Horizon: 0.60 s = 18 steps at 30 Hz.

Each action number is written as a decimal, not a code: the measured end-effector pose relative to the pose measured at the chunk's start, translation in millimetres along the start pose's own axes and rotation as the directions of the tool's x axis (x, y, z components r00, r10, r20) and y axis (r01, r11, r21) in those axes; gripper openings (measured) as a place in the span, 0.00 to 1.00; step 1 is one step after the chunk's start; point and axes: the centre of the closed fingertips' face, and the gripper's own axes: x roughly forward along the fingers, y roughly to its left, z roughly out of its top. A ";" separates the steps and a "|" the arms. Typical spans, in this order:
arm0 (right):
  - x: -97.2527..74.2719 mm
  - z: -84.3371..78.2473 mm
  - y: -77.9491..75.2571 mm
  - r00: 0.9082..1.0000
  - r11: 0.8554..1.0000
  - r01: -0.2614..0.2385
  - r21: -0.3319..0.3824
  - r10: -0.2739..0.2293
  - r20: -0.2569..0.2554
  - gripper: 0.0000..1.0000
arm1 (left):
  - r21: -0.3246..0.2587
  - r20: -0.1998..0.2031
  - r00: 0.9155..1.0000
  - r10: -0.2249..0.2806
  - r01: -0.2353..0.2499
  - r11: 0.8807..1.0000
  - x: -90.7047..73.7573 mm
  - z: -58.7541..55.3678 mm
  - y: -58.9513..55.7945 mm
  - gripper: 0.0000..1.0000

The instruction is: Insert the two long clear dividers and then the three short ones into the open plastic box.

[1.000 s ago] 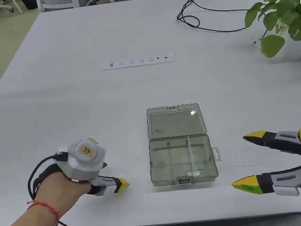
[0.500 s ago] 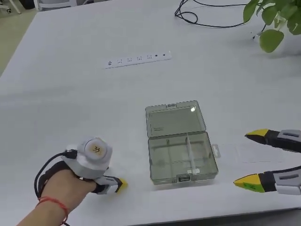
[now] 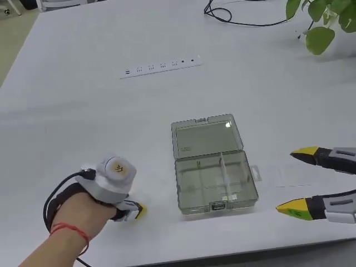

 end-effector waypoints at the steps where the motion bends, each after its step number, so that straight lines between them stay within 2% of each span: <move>1: 0.0 -0.7 0.0 1.000 1.000 0.001 -0.001 -0.001 -0.002 0.75 | 0.002 -0.002 1.000 0.000 0.000 1.000 0.1 0.0 -0.1 0.32; 9: -0.1 -4.4 0.2 1.000 1.000 0.008 0.008 -0.008 -0.008 0.75 | 0.001 -0.021 1.000 -0.013 0.013 1.000 0.2 0.2 0.1 0.31; 14: -0.6 -4.5 -0.6 1.000 1.000 0.014 0.007 -0.014 -0.008 0.75 | -0.012 -0.017 0.999 -0.028 0.028 1.000 0.3 1.0 -0.7 0.31; 18: -0.6 -4.8 0.2 1.000 1.000 0.015 0.007 -0.015 -0.011 0.75 | -0.044 0.002 0.999 -0.046 0.046 0.998 -0.6 2.5 -2.3 0.30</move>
